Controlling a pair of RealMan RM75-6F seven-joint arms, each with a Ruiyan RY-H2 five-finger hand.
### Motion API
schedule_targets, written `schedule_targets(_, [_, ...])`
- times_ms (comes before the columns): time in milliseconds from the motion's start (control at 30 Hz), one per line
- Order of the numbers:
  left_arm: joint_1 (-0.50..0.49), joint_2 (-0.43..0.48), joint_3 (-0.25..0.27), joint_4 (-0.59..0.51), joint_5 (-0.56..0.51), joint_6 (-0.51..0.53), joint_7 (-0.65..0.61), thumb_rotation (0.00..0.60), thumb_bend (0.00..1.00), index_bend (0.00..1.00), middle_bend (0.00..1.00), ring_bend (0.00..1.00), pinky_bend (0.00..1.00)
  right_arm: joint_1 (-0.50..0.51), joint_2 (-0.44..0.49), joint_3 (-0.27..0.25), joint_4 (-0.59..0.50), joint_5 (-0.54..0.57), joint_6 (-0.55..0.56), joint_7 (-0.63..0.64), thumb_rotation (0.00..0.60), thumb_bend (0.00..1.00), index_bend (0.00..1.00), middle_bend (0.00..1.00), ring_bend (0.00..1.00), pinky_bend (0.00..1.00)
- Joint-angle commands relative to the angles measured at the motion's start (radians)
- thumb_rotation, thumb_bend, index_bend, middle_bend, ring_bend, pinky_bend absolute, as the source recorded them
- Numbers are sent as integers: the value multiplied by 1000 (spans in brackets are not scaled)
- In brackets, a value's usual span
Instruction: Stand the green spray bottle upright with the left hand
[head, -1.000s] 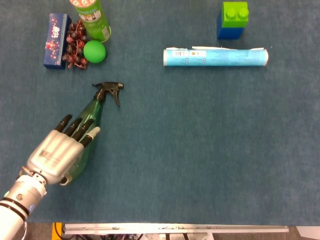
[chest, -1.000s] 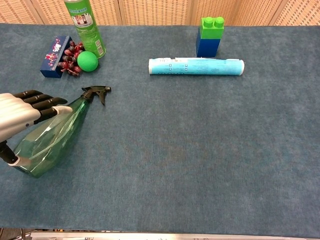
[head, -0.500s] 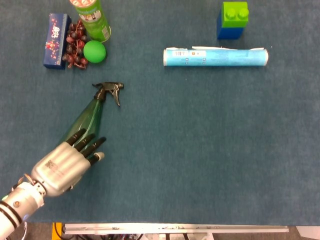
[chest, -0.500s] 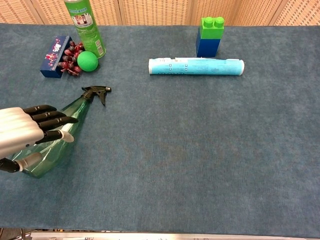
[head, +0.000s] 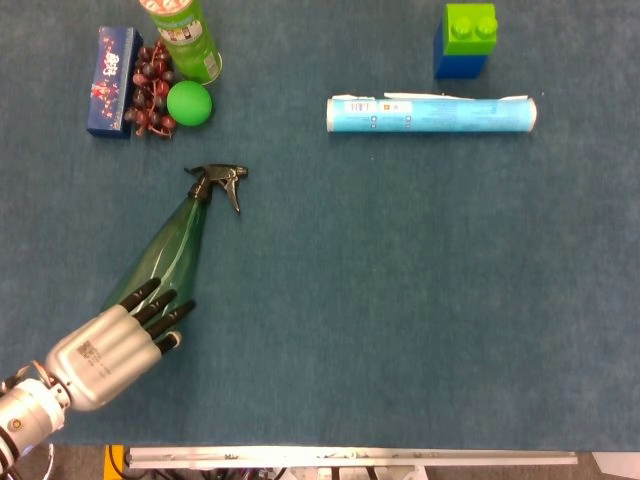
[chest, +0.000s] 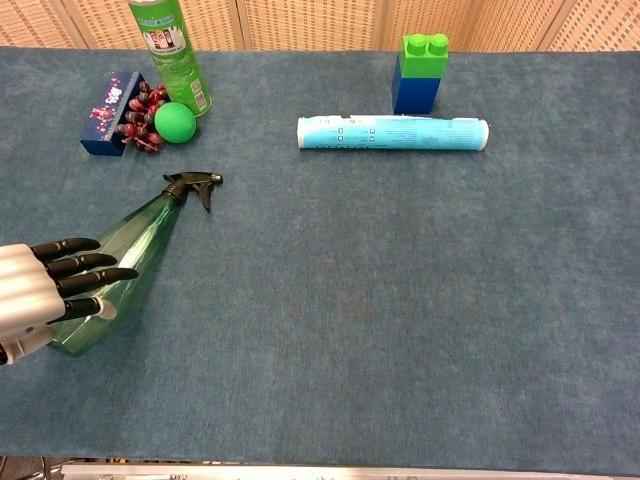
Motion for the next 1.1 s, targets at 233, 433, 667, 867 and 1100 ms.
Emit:
schedule_targets(233, [19,-3,-10,27,1,-16,11,600,588,259,9,0,29,1,-1,0,0,-1,0,-3,600,96,485,338,255,359])
schedule_targets(433, [37,4,-20,42,-15,-10,10,600,588,300,0,0,29,0,-1,-1,0,-1,0,-2,600,96,485,338,255,359])
schedule_targets(667, [65,15,-29,63,-33,12,5,600,588,308,0,0,29,0,0,0,0,0,0,0,600,96,485,338,255,359])
schedule_targets(867, [86,23,-39,88,-40,35,-1,600,588,308,0,0,29,0,0,0,-1,2,-1,0,600,96,485,338,255,359])
schedule_targets(1100, [118,33,-45,111,-59,64,-20,600,587,311,0,0,30,0,0,0,1,3,-2,1,600,96,485,338,255,359])
